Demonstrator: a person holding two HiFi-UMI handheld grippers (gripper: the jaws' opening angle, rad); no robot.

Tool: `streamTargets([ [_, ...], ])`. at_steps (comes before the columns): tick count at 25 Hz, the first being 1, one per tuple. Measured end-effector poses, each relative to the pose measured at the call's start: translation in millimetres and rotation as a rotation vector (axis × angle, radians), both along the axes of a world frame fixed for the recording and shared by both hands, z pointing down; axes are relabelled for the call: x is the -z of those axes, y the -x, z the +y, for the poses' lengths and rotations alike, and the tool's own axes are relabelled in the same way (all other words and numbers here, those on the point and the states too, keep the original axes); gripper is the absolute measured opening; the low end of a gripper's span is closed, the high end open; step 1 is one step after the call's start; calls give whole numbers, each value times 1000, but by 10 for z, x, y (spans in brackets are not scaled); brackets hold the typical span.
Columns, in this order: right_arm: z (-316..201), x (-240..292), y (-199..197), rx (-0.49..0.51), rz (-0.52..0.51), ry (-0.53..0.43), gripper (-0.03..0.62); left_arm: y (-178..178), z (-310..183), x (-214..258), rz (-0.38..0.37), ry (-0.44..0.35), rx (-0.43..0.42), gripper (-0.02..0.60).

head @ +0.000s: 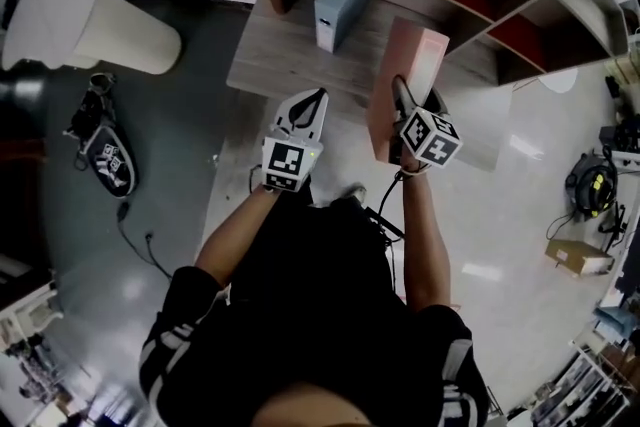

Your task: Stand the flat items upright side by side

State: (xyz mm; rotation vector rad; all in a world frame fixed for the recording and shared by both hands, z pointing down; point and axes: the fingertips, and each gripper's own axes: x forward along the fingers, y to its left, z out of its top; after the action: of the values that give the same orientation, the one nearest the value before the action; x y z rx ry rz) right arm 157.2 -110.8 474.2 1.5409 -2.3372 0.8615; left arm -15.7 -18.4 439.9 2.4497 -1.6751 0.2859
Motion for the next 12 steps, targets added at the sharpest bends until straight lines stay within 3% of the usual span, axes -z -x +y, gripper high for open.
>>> streamTargets([
  [5, -291, -27, 453, -16, 43, -66, 318, 442, -439, -139, 23, 45, -20, 21],
  [12, -709, 34, 876, -41, 57, -237, 316, 797, -934, -311, 4, 58, -62, 21],
])
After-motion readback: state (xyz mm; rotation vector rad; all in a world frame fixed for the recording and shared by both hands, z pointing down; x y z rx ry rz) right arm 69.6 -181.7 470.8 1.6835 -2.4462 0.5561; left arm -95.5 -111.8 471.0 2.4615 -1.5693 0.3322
